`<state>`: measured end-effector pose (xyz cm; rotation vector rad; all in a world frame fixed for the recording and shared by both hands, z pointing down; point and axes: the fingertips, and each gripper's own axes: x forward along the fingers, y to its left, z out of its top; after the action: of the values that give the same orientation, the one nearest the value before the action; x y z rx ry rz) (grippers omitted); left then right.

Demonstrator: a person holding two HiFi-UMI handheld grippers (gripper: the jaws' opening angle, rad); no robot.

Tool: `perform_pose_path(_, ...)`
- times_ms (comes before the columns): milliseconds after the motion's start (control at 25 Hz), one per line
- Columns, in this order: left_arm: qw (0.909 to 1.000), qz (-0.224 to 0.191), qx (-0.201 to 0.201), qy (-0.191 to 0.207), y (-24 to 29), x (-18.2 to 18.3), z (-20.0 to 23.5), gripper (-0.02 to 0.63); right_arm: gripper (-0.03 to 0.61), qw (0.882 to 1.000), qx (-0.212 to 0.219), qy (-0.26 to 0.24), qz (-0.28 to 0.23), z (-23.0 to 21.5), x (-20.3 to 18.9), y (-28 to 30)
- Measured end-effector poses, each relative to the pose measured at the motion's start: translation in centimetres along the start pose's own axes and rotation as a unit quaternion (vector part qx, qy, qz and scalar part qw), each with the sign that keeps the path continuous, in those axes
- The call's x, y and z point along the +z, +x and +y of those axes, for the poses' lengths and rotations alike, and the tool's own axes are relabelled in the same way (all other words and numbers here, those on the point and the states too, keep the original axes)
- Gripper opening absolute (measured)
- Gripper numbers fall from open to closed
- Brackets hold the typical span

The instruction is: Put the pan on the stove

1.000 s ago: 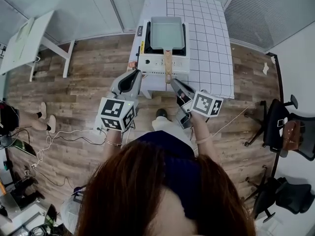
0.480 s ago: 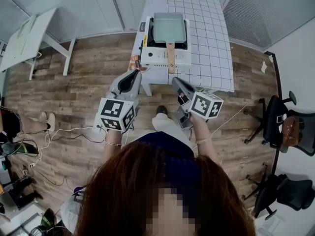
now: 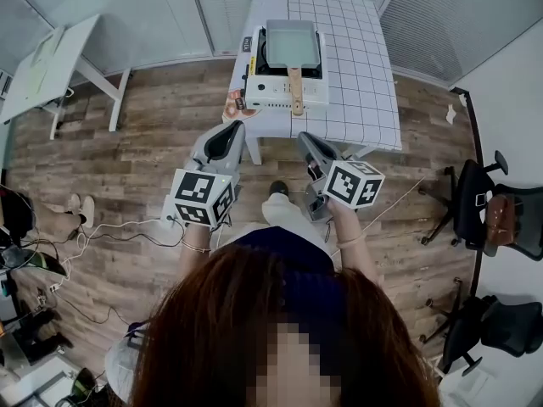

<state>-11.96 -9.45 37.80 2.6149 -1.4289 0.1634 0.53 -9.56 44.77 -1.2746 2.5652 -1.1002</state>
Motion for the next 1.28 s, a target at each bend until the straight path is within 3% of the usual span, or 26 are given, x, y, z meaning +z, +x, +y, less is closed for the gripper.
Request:
perform_pose_path(560, 0.9999, -0.010, -0.011, 0.002, -4.6, -0.6, -1.9, 0.020, 0.009, 0.998, -0.020, -0.054, -0.014, 3.5, -1.9, -2.7)
perform_pose_path(1280, 0.9993, -0.031, -0.022, 0.002, -8.5, -0.4, -5.2, 0.018, 0.009, 0.985, -0.060, -0.151, -0.049, 7.6, -2.6, -7.1)
